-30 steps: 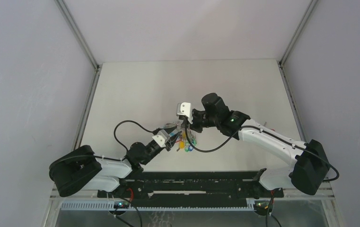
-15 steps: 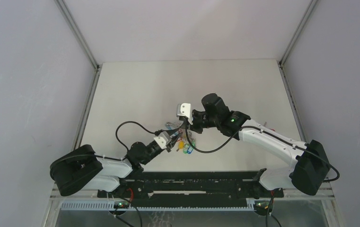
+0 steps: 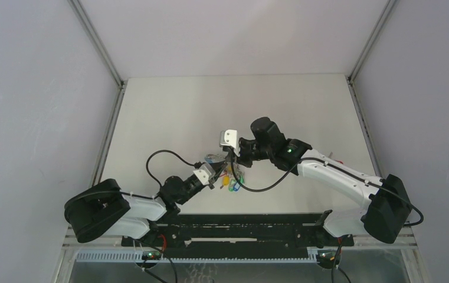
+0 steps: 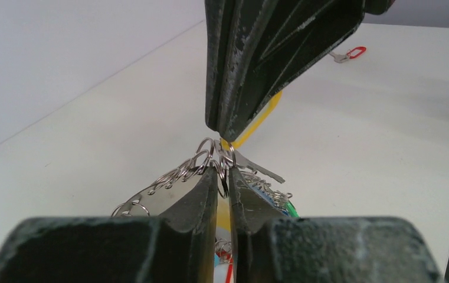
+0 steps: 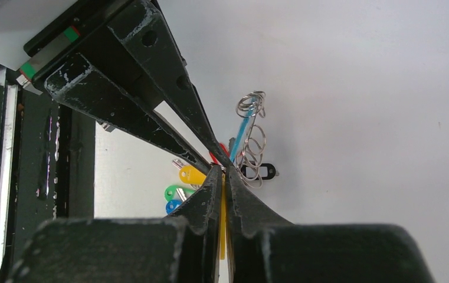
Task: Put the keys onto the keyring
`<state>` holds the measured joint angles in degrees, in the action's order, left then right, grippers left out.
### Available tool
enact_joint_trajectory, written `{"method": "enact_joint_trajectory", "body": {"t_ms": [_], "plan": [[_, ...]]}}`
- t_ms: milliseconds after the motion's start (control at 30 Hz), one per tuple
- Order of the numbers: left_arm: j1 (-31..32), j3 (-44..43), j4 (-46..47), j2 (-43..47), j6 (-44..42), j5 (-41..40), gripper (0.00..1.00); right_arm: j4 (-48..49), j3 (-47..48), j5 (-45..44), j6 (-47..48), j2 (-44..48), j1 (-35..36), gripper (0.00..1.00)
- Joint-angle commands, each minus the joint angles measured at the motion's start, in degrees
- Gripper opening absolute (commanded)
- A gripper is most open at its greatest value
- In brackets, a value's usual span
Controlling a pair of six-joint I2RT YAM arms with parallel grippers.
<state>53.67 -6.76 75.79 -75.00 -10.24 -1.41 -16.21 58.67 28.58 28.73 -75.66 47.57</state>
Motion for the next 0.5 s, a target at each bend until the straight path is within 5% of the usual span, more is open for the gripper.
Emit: {"method": "enact_joint_trajectory", "body": {"t_ms": [0, 167, 467], "plan": [[0.2, -3.2, 3.2, 0.1, -1.4, -2.0, 0.14, 1.3, 2.9, 0.8, -0.1, 1.9, 0.6, 0.00], [0.2, -3.4, 3.2, 0.0, -1.4, -1.1, 0.01, 0.8, 2.9, 0.2, -0.1, 2.2, 0.9, 0.00], [0.2, -2.5, 2.3, 0.5, -0.8, 0.0, 0.00, -0.6, 2.9, -3.8, -2.5, 2.7, -0.9, 0.00]]}}
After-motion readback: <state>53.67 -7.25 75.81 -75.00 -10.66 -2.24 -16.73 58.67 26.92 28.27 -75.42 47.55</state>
